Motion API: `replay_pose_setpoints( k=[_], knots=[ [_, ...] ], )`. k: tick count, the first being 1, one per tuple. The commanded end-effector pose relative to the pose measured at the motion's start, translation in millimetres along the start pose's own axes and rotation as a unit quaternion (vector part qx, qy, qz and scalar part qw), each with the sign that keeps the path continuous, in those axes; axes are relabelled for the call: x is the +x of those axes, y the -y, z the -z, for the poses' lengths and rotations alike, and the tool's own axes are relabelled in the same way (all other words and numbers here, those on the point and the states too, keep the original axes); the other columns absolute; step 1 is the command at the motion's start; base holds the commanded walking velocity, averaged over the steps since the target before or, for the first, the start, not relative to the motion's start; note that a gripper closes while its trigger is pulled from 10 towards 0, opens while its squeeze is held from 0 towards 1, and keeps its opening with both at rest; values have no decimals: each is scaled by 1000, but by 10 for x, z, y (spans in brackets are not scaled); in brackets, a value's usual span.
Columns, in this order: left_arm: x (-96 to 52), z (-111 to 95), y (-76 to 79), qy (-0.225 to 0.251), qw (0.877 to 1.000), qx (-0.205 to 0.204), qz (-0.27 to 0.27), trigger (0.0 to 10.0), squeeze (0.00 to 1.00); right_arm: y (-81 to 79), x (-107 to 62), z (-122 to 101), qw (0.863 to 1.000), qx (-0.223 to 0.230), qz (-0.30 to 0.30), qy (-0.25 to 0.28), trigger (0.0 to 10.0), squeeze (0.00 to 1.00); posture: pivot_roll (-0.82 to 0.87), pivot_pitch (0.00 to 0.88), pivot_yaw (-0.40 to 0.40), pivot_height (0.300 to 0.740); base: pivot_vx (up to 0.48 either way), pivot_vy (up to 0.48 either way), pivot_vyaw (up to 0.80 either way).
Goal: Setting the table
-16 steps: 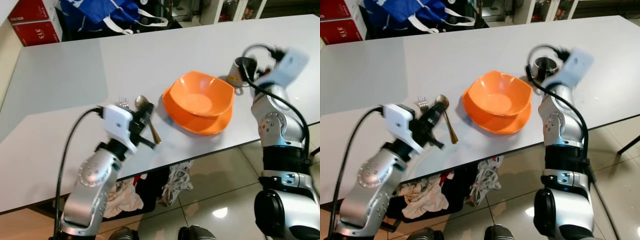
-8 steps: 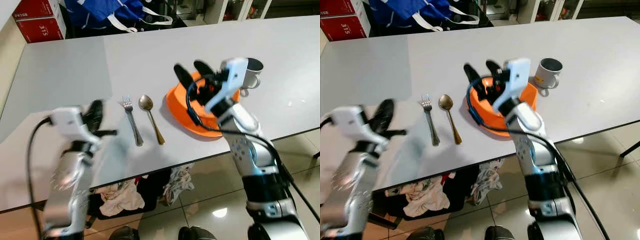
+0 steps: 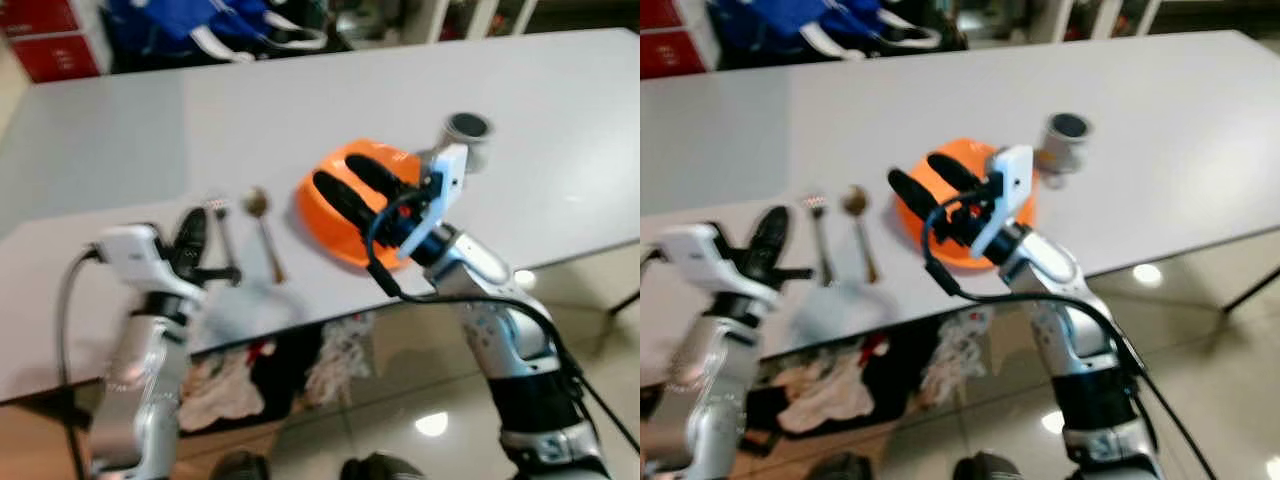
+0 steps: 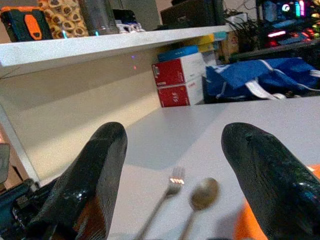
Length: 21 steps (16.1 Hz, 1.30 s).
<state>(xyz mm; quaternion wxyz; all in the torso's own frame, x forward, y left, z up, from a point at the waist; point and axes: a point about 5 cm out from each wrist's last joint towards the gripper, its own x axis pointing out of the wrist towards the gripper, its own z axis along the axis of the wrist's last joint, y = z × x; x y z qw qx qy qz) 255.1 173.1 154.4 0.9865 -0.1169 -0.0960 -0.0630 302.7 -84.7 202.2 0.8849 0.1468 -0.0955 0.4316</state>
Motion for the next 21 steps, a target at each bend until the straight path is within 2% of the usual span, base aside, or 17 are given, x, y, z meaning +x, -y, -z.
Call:
replay_pose_setpoints(
  k=[1, 5, 10, 12, 13, 14, 15, 16, 17, 18, 19, 20, 21],
  knots=[
    [-6, -48, -28, 9, 1000, 5, -3, 10000, 0, -47, 6, -43, 1000, 10, -18, 11, 10000, 0, -59, 101, 2, 740, 0, -458, 0],
    [20, -60, -15, 13, 1000, 3, 5, 10000, 0, -40, 11, -50, 1000, 8, -26, 2, 10000, 0, -55, 90, -4, 740, 0, -459, 0],
    [24, -40, 36, 10, 1000, -1, 21, 10000, 0, 53, -36, -18, 1000, -3, -11, -8, 10000, 0, -56, 83, -7, 740, 0, -458, 793],
    [1, 26, 47, -2, 1000, -5, 29, 10000, 0, 241, -112, 90, 998, -15, 55, -38, 10000, 0, -59, 82, -6, 740, 0, -458, 0],
    [-16, 59, 51, -8, 999, -9, 31, 10000, 0, 337, -180, 148, 995, -8, 83, -48, 10000, 0, -60, 86, -6, 740, 0, -458, 0],
    [-49, 133, 26, -22, 999, -9, 29, 10000, 0, 491, -317, 283, 988, -24, 130, -82, 10000, 0, -60, 88, -7, 740, 0, -458, 0],
    [-91, 235, -19, -43, 999, -6, 24, 10000, 0, 647, -478, 429, 975, -37, 185, -121, 10000, 0, -62, 89, -7, 740, 0, -458, 0],
    [-111, 286, -42, -52, 998, -4, 22, 10000, 0, 713, -548, 493, 967, -44, 210, -138, 10000, 0, -62, 89, -7, 740, 0, -458, 0],
    [-190, 486, -150, -90, 996, -3, 3, 10000, 0, 871, -802, 735, 939, -49, 274, -200, 10000, 0, -64, 91, -6, 740, 0, -458, 0],
    [-279, 675, -249, -127, 992, -2, -13, 10000, 0, 957, -1039, 933, 913, -47, 319, -249, 10000, 0, -66, 91, -5, 740, 0, -458, 0],
    [-344, 796, -322, -152, 988, -1, -26, 10000, 0, 991, -1188, 1038, 894, -57, 344, -281, 10000, 0, -65, 91, -5, 740, 0, -458, 0],
    [-386, 866, -368, -166, 985, -1, -34, 10000, 0, 1008, -1278, 1100, 883, -64, 357, -299, 10000, 0, -65, 92, -5, 740, 0, -458, 0],
    [-524, 1073, -532, -209, 976, -12, -66, 10000, 0, 1006, -1567, 1303, 850, -57, 391, -348, 10000, 0, -69, 95, 1, 740, 0, -458, 0]
  ],
)
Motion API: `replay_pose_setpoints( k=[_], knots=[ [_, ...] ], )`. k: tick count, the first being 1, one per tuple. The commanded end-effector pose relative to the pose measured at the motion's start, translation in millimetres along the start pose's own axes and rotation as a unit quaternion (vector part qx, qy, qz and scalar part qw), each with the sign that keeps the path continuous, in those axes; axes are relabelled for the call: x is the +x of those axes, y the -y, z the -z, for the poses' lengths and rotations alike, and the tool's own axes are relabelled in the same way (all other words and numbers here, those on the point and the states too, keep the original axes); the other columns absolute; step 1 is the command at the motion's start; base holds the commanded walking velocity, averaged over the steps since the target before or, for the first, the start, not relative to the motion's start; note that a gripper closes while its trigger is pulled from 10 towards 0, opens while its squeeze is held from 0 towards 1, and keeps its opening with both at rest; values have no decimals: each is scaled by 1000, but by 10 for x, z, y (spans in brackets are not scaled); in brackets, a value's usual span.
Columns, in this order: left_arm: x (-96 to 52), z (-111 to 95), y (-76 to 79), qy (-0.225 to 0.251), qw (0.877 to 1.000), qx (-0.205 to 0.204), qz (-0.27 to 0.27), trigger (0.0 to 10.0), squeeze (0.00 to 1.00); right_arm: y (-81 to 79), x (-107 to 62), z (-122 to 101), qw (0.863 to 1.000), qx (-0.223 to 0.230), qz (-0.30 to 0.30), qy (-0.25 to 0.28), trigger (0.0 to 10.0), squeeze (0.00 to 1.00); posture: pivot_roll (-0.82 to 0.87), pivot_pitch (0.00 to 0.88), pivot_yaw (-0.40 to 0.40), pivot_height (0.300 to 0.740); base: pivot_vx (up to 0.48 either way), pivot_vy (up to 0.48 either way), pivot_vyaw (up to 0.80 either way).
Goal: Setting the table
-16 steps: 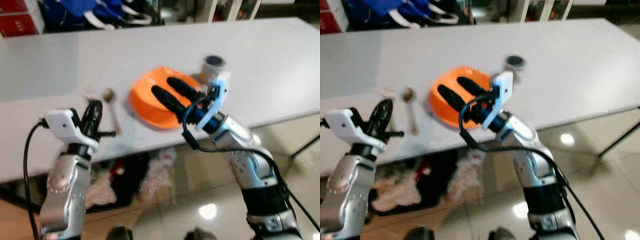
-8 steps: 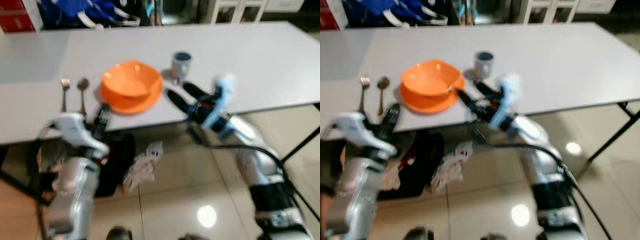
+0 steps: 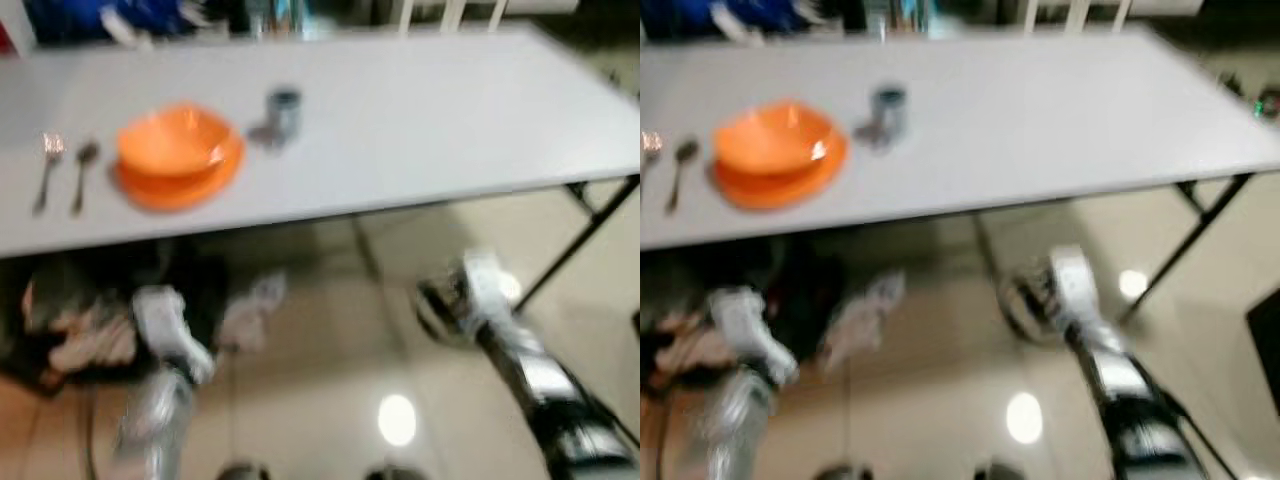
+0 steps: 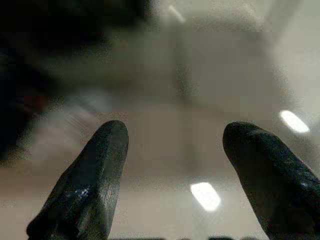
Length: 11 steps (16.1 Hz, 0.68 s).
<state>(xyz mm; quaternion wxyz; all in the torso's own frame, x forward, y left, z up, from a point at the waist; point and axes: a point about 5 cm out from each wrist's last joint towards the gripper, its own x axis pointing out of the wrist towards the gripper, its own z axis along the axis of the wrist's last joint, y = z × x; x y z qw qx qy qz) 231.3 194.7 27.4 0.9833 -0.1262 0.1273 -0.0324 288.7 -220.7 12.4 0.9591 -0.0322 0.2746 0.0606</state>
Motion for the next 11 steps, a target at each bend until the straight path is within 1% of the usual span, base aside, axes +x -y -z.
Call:
replay_pose_setpoints(
  k=[1, 3, 5, 6, 7, 8, 9, 10, 11],
  knots=[
    [-25, 49, -142, -12, 1000, 7, -21, 10000, 0, -52, 11, 67, 1000, -5, 1, -7, 10000, 0, -71, 95, 4, 740, 0, -461, 0],
    [-34, 384, -313, -89, 995, 13, -52, 10000, 0, -91, -33, 424, 996, -42, 5, -74, 10000, 0, -65, 93, 2, 740, 0, -411, 0],
    [-110, 681, -435, -163, 982, 0, -89, 10000, 0, -180, -63, 632, 991, -69, -4, -118, 10000, 0, -67, 90, 6, 740, 0, 0, 800],
    [-162, 794, -474, -191, 975, -9, -109, 10000, 0, -223, -80, 718, 987, -82, -10, -136, 10000, 0, -67, 90, 6, 740, 0, 0, 800],
    [-224, 893, -498, -218, 968, -10, -126, 10000, 0, -257, -109, 811, 984, -89, -13, -156, 10000, 0, -67, 90, 6, 740, 0, 0, 800],
    [-268, 972, -500, -235, 962, -16, -135, 10000, 0, -256, -148, 910, 979, -96, -3, -179, 10000, 0, -68, 88, 0, 740, 0, 0, 800],
    [-291, 1007, -500, -243, 960, -19, -139, 10000, 0, -254, -173, 966, 976, -99, 0, -192, 10000, 0, -68, 88, 0, 740, 0, 0, 800],
    [-320, 1045, -498, -251, 957, -22, -143, 10000, 0, -245, -204, 1025, 974, -98, 6, -205, 10000, 0, -65, 83, 0, 740, 0, 0, 0],
    [-412, 1153, -493, -278, 948, -23, -152, 10000, 0, -179, -294, 1164, 968, -90, 29, -234, 10000, 0, -63, 81, 0, 740, 0, 0, 0]
  ],
)
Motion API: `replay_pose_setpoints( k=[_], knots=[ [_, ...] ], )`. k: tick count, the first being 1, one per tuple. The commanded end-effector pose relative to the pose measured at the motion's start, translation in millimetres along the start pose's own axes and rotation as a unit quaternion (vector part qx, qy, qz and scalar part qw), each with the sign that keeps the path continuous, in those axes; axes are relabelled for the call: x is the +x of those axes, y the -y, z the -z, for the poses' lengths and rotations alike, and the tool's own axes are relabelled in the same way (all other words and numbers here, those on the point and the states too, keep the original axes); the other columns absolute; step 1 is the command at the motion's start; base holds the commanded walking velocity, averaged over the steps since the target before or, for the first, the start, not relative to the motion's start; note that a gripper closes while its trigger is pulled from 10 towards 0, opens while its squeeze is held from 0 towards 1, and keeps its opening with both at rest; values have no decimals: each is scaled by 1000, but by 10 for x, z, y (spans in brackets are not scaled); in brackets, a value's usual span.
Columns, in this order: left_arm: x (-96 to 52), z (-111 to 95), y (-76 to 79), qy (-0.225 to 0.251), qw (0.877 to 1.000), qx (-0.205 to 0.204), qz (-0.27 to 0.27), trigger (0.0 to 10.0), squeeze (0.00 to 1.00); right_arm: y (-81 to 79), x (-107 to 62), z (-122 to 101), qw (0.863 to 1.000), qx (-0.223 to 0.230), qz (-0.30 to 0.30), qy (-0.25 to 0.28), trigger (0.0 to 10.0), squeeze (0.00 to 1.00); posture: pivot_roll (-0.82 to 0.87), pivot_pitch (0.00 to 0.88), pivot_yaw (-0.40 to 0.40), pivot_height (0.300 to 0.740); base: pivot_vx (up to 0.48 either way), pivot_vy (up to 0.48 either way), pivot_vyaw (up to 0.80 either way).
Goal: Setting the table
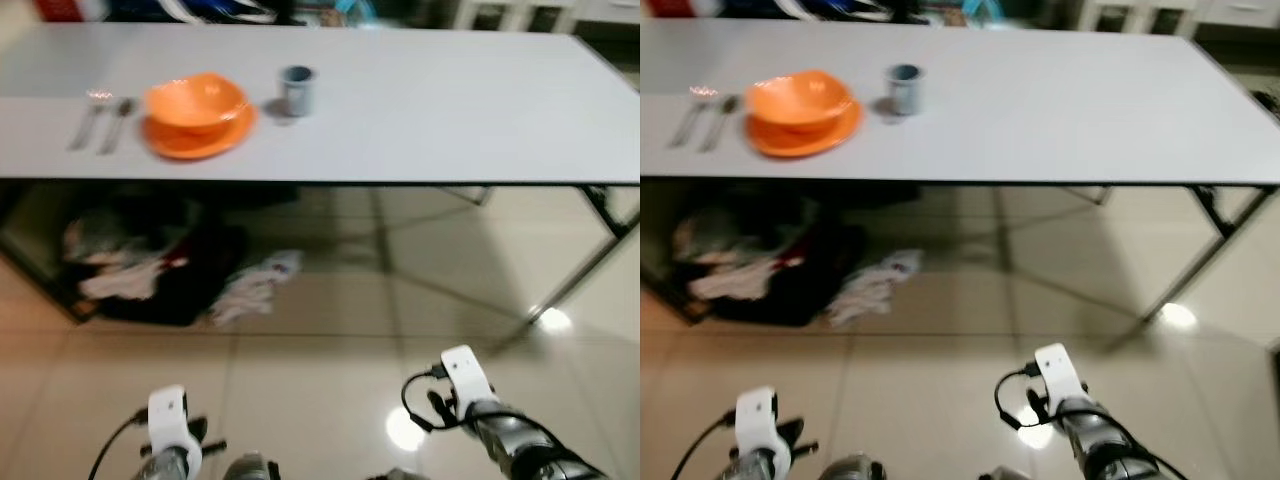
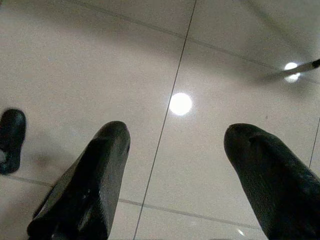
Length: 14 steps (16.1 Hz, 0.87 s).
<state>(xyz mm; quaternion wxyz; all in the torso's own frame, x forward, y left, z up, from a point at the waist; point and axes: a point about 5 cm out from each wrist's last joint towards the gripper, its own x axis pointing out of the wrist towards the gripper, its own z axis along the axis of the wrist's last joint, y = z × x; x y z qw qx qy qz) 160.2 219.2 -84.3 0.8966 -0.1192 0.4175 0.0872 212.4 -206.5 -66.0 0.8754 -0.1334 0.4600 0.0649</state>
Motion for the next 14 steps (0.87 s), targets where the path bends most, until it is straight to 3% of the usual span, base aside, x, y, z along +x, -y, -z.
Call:
replay_pose_setpoints(
  k=[1, 3, 4, 10, 14],
  knots=[
    [-20, 106, -18, -19, 1000, 5, -13, 10000, 0, 117, -62, 348, 997, 29, 34, -64, 10000, 0, -67, 81, 4, 740, 0, 0, 0],
    [-25, 140, -6, -29, 999, 26, -5, 10000, 0, 158, -100, 499, 993, 55, 56, -88, 10000, 0, -61, 79, 4, 740, 0, 0, 0],
    [-15, 119, 5, -30, 998, 56, 0, 10000, 0, 143, -107, 538, 992, 67, 57, -92, 10000, 0, -57, 73, 4, 740, 0, 0, 0],
    [-14, 94, -29, -36, 992, 123, 1, 10000, 0, 25, -99, 574, 991, 86, 45, -95, 10000, 0, -65, 71, 5, 740, 0, 0, 0],
    [-63, 218, -96, -52, 994, 92, -8, 10000, 0, 8, -105, 605, 991, 79, 44, -99, 10000, 0, -70, 82, 6, 740, 0, 0, 0]
  ],
)
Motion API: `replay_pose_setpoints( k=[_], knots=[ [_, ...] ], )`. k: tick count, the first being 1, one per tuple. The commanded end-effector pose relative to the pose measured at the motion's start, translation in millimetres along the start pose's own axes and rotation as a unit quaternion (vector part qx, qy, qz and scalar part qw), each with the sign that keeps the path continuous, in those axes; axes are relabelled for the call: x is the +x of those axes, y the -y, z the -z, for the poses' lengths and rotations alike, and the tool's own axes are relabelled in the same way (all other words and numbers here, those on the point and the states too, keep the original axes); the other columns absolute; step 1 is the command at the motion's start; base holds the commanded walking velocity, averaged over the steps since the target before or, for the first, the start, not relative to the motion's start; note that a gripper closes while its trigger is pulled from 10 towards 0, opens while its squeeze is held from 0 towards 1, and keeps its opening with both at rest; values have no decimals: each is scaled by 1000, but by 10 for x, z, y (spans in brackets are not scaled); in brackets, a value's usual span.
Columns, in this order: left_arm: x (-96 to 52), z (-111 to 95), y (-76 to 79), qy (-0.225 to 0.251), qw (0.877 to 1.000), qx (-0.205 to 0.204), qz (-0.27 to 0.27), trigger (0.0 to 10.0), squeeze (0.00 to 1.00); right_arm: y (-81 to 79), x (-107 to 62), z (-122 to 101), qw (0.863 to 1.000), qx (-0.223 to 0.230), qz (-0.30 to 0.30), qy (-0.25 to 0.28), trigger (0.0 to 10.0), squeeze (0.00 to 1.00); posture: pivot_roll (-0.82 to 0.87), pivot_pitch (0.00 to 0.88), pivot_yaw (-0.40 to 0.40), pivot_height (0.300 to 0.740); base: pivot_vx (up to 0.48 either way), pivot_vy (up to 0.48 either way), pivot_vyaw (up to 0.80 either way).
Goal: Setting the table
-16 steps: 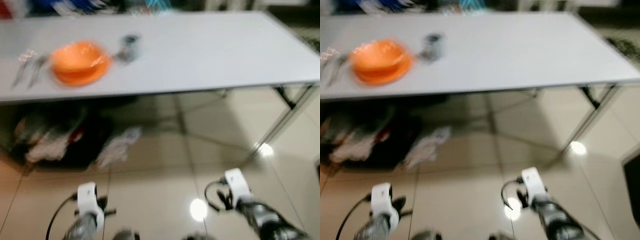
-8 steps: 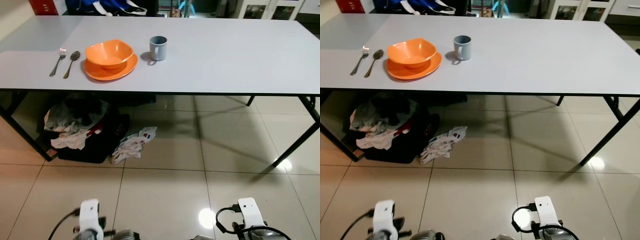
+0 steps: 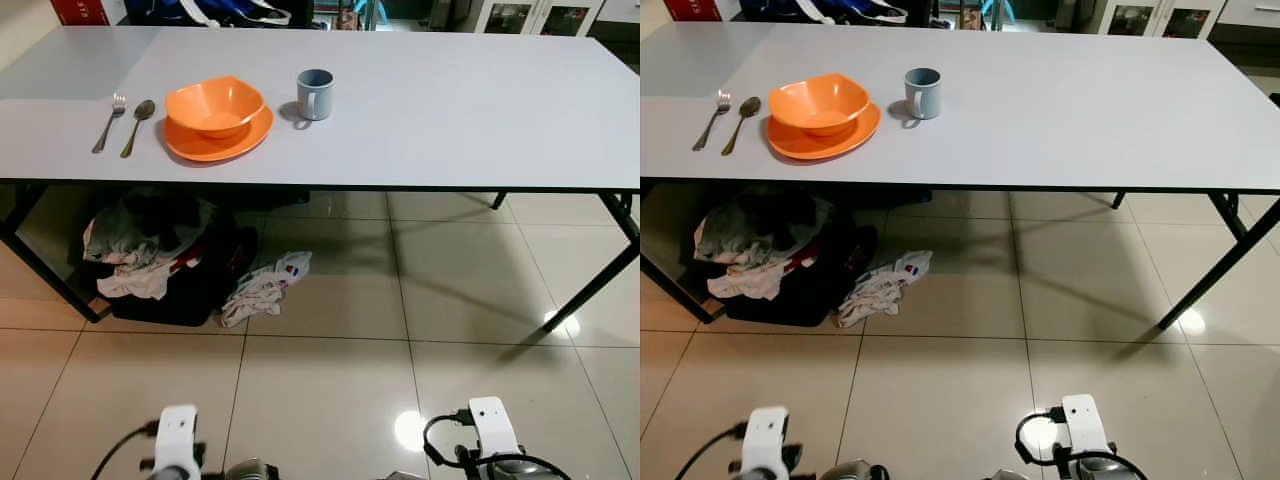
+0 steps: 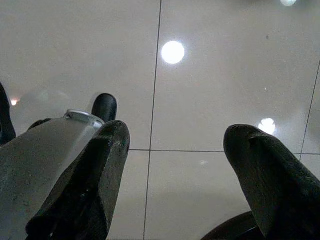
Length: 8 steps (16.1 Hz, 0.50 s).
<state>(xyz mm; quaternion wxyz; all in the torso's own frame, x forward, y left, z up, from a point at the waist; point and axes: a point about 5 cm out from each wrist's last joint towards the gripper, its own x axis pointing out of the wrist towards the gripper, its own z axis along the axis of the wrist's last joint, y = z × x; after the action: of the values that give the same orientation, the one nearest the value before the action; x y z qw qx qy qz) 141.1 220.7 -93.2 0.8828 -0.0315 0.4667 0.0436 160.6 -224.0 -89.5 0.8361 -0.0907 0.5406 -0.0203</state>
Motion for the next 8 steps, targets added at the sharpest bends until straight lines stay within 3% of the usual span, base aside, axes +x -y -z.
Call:
replay_pose_setpoints(
  k=[1, 8],
  knots=[
    [-17, 69, -9, -10, 1000, -11, -1, 10000, 0, 10, -2, 22, 1000, 2, 2, -1, 10000, 0, -70, 83, 3, 740, 0, 0, 0],
    [-20, 101, 19, -13, 1000, -12, -2, 10000, 0, 29, -2, -12, 1000, 9, -1, 4, 10000, 0, -69, 84, -2, 740, 0, 0, 0]
  ],
)
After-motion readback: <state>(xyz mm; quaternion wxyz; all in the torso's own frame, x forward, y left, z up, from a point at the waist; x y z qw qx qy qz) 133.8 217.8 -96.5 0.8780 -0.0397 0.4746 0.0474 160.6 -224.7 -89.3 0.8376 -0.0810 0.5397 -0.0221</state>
